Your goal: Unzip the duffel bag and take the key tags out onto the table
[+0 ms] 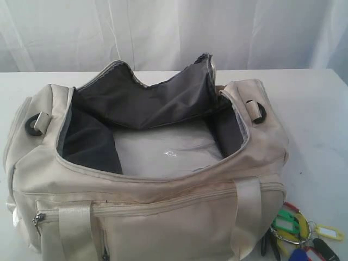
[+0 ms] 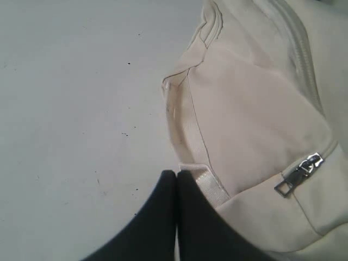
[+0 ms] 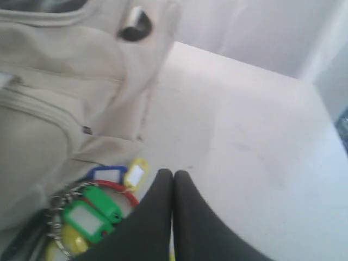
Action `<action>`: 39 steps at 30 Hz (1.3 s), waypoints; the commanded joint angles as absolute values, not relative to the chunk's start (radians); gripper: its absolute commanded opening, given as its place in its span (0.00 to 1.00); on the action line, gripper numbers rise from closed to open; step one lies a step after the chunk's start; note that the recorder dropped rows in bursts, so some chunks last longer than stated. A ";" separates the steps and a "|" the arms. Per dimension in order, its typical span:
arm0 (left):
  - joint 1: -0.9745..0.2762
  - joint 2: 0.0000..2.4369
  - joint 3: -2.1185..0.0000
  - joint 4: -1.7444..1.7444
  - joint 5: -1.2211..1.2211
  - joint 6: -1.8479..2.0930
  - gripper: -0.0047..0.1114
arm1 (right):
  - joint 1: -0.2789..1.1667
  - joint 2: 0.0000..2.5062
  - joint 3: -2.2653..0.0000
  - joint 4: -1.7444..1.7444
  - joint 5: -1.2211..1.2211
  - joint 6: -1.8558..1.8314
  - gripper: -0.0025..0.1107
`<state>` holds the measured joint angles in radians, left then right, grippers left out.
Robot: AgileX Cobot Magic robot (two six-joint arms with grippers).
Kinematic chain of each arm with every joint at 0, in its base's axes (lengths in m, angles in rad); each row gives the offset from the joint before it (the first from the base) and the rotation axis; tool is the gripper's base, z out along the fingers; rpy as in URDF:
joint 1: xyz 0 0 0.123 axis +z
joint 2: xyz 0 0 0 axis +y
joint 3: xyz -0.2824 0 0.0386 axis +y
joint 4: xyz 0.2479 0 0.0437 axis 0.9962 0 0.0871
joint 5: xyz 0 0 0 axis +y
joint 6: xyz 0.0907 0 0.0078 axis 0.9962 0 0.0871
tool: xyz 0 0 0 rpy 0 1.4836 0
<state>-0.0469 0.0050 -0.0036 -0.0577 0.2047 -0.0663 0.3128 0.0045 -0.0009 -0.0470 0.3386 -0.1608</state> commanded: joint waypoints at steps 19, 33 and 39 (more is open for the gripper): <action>-0.046 0.000 0.000 -0.060 0.210 -0.071 0.04 | 0.020 0.000 0.000 0.107 0.342 -0.169 0.02; -0.046 0.000 0.000 -0.060 0.210 -0.071 0.04 | 0.185 0.000 0.000 0.075 0.351 0.000 0.02; -0.046 0.000 0.000 -0.060 0.210 -0.071 0.04 | 0.191 0.000 0.000 0.070 0.351 0.000 0.02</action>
<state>-0.0469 0.0050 -0.0036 -0.0577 0.2047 -0.0663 0.1894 0.0045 -0.0009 0.0849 0.3501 0.0000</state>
